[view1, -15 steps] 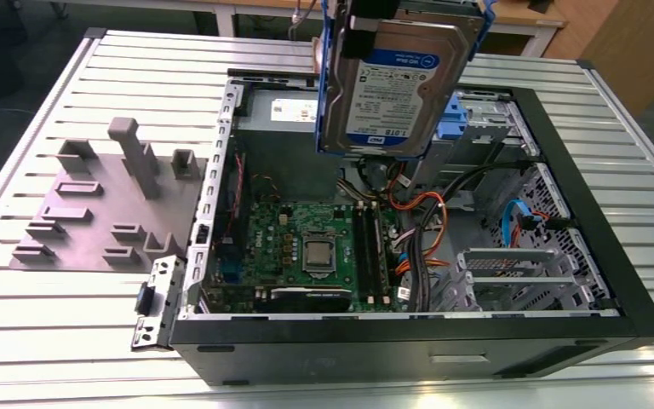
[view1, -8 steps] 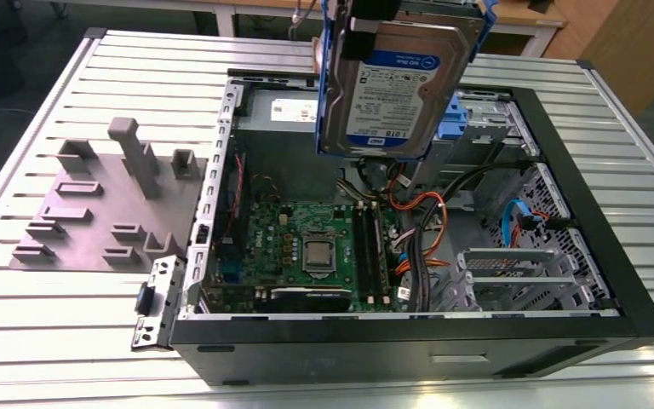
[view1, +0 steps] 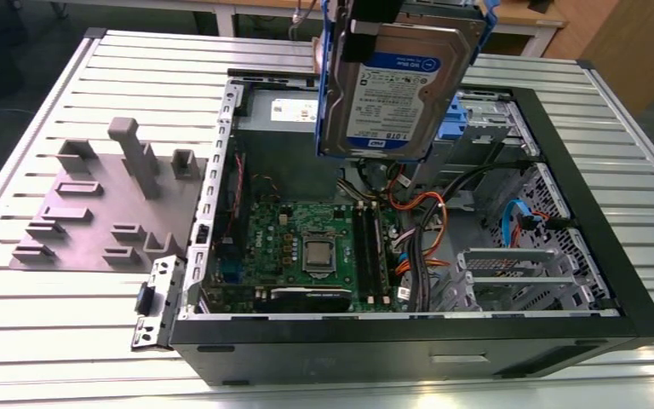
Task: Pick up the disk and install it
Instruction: 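Insert the disk into the insertion slot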
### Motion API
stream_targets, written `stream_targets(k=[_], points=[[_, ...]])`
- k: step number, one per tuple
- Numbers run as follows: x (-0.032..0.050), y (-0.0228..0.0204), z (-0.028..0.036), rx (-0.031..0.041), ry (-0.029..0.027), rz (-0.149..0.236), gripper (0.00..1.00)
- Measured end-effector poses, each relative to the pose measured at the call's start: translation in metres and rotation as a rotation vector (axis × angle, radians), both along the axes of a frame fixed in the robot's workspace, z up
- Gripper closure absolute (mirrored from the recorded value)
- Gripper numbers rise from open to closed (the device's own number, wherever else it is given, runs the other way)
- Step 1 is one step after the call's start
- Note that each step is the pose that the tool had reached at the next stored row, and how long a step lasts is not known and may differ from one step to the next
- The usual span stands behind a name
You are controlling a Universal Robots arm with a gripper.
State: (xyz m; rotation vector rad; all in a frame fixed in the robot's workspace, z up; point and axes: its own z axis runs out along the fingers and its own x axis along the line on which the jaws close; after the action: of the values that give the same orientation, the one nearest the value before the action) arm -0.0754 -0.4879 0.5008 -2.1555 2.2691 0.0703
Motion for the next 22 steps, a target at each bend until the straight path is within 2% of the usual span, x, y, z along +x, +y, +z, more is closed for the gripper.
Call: stream_targets(k=[9,13,18,22], points=[[0.0000,-0.0015,0.0000,0.0000,0.0000,0.000,0.64],[0.0001,-0.0037,0.0000,0.0000,0.0000,0.000,0.64],[0.0000,-0.0098,-0.0003,0.0000,0.0000,0.000,0.64],[0.0000,-0.0182,-0.0007,-0.0004,0.0000,0.000,0.64]])
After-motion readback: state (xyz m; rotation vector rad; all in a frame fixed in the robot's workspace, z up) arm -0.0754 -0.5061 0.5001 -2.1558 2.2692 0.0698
